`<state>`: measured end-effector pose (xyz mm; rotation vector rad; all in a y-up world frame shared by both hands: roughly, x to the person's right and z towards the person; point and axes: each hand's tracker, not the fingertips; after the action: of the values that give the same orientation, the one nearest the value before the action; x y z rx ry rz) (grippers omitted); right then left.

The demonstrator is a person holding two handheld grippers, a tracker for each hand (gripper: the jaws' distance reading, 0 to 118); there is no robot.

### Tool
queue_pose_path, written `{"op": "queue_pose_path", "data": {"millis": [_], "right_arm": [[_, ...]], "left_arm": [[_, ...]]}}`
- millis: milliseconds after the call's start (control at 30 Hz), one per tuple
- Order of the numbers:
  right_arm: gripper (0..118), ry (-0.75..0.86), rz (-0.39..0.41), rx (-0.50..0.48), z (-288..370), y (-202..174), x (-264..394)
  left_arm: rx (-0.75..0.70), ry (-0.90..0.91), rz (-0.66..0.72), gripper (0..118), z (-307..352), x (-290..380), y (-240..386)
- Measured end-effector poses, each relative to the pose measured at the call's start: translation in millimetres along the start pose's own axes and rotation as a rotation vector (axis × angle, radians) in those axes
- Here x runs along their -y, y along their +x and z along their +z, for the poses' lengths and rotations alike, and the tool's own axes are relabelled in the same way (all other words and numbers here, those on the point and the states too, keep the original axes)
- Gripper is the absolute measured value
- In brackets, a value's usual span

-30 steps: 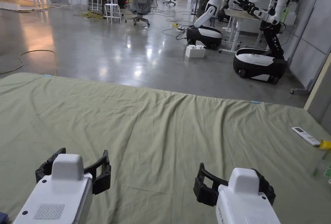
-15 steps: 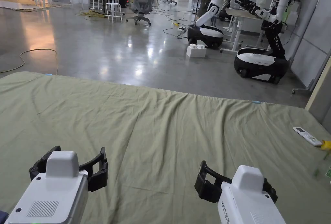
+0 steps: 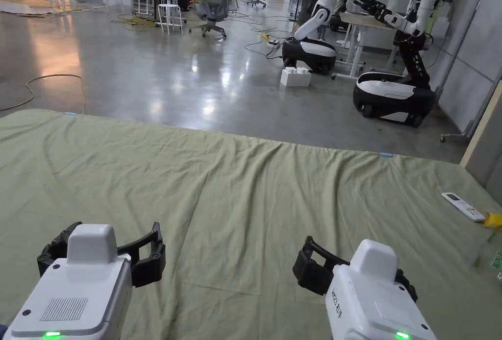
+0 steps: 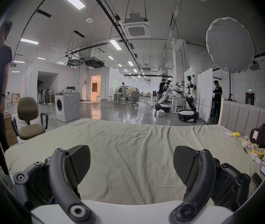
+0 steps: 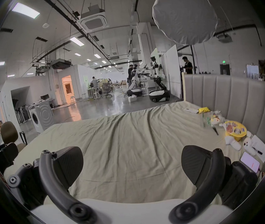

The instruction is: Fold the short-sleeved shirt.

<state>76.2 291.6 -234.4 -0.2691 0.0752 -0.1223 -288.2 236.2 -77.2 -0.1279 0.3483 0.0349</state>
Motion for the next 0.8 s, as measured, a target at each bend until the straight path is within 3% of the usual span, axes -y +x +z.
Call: {"op": "queue_pose_path", "data": {"millis": [267,800], "right_arm": [[118,-0.071,-0.054,0.028,-4.3,-0.7,-9.2],[118,-0.100,-0.037,0.028,-7.7,0.4,-5.6]], "left_arm": [[0.001,0.008,-0.013,104,-1.3,-5.0,-3.3],[0.036,-0.029,0.007,104,-2.9,-5.6,-2.2]]}}
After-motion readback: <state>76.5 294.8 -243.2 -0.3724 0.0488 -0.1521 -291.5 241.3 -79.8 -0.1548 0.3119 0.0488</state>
